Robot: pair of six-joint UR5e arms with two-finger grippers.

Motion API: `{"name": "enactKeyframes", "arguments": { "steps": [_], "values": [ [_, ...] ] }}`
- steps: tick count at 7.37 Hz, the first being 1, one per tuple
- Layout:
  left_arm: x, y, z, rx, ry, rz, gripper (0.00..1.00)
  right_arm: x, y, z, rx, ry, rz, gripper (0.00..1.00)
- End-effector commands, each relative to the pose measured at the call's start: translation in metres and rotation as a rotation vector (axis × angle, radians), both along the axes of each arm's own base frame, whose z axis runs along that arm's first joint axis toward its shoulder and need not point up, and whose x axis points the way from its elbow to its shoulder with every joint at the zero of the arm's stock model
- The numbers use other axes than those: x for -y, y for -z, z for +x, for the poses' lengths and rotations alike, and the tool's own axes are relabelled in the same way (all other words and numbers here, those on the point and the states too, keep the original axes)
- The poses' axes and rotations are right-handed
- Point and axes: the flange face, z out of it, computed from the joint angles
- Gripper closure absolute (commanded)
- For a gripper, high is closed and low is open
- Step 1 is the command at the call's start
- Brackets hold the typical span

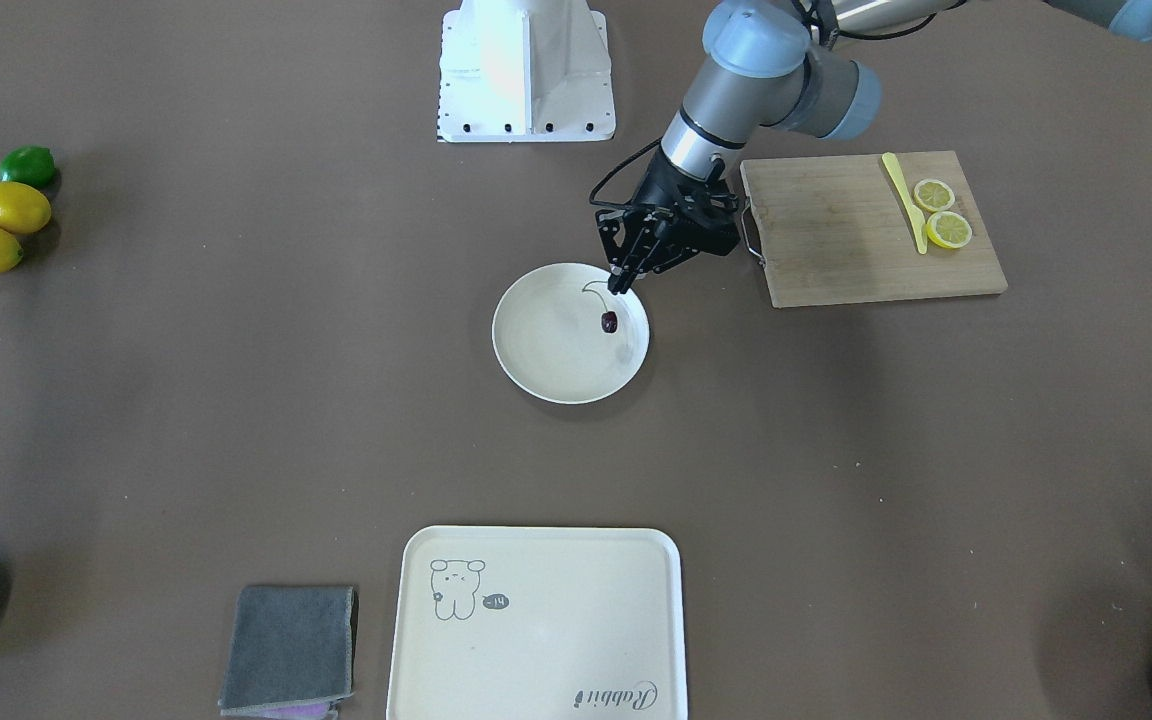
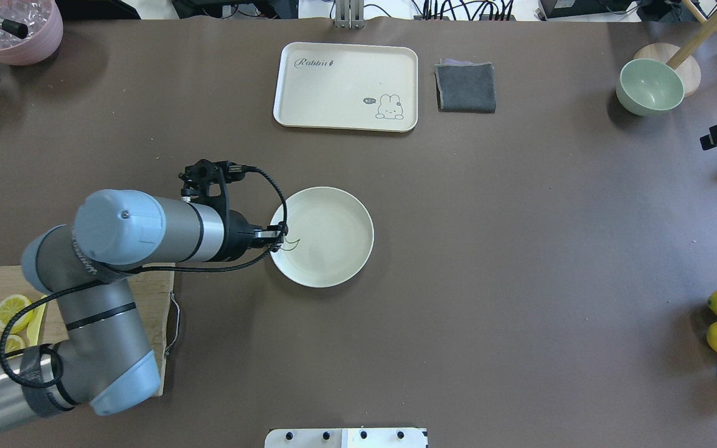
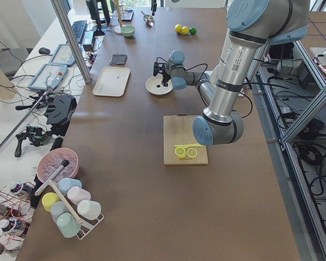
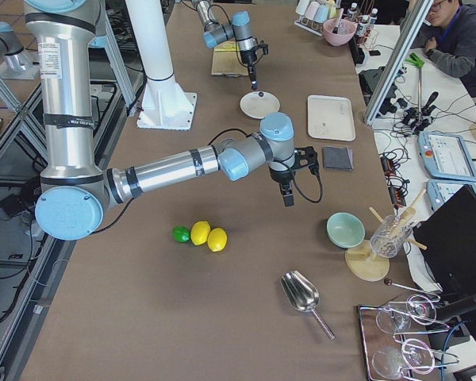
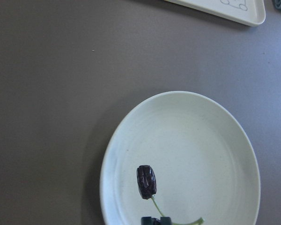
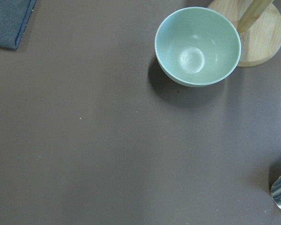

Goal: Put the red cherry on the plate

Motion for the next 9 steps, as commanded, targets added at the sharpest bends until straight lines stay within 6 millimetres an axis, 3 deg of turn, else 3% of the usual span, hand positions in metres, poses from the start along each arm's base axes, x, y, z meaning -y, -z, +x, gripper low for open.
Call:
{"name": "enactKeyframes", "arguments": {
  "steps": [1, 2, 3, 4, 5, 6, 8, 9],
  "values": [
    [0.000, 0.008, 0.018, -0.006, 0.037, -0.015, 0.03, -0.012, -0.025, 0.012, -0.091, -0.014, 0.011, 0.00],
    [0.000, 0.010, 0.016, -0.010, 0.039, -0.012, 0.02, -0.027, -0.049, 0.017, -0.118, 0.032, 0.003, 0.00],
    [0.003, 0.014, 0.009, -0.012, 0.040, -0.005, 0.02, -0.034, -0.059, 0.030, -0.109, 0.023, -0.021, 0.00],
    [0.013, 0.021, -0.009, 0.031, 0.021, -0.036, 0.02, -0.045, -0.072, 0.044, -0.080, 0.009, -0.065, 0.00],
    [0.032, 0.032, -0.051, 0.100, -0.014, -0.049, 0.02, -0.056, -0.095, 0.054, -0.066, 0.000, -0.120, 0.00],
    [0.053, 0.035, -0.094, 0.179, -0.045, -0.033, 0.02, -0.057, -0.101, 0.062, -0.064, -0.014, -0.132, 0.00],
    [0.098, 0.042, -0.221, 0.272, -0.130, -0.002, 0.02, -0.061, -0.126, 0.075, -0.065, -0.034, -0.191, 0.00],
    [0.122, 0.021, -0.284, 0.380, -0.181, 0.044, 0.02, -0.061, -0.134, 0.076, -0.070, -0.022, -0.194, 0.00]
  ]
}}
